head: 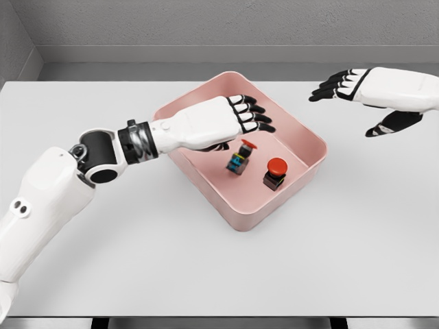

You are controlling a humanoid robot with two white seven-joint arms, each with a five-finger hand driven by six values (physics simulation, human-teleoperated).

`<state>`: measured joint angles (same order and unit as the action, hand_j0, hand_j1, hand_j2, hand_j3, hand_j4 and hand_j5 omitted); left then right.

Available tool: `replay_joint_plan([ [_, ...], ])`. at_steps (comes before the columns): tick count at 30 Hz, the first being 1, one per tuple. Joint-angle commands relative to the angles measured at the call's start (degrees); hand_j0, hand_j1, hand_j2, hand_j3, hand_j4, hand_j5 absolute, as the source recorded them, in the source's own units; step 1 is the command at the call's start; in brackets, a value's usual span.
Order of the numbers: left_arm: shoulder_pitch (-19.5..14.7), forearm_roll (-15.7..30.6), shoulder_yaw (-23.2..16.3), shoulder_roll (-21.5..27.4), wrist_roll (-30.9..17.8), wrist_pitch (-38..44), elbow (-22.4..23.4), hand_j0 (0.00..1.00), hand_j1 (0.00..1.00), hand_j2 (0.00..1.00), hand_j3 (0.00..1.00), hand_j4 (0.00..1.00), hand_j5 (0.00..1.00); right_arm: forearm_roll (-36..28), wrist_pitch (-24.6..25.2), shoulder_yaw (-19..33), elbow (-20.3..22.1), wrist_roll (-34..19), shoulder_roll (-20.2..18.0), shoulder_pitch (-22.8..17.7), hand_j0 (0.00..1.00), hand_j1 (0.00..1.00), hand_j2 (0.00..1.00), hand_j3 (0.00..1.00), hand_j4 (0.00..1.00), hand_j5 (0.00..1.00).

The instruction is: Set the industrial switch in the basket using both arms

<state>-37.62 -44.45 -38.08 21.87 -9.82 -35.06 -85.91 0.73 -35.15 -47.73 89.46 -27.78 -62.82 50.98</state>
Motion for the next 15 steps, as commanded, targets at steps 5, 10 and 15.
replay_joint_plan([
  [5,-1.14,16.23,-1.91,24.62,0.33,0.06,-14.19,1.0,1.0,1.0,1.0,1.0,1.0,-0.56,0.15,0.09,0.01,0.8,-0.64,-0.26,1.0,1.0,1.0,1.0,1.0,1.0],
  [10,0.09,22.3,-2.43,36.31,0.77,0.06,-14.99,1.0,1.0,1.0,1.0,1.0,1.0,-1.26,0.15,0.0,0.01,0.71,-0.37,-0.26,1.0,1.0,1.0,1.0,1.0,1.0],
  [15,1.58,22.3,-2.35,38.6,2.79,0.06,-14.2,1.0,1.0,1.0,1.0,1.0,1.0,-1.26,0.15,0.0,0.01,0.71,-0.37,-0.26,1.0,1.0,1.0,1.0,1.0,1.0],
])
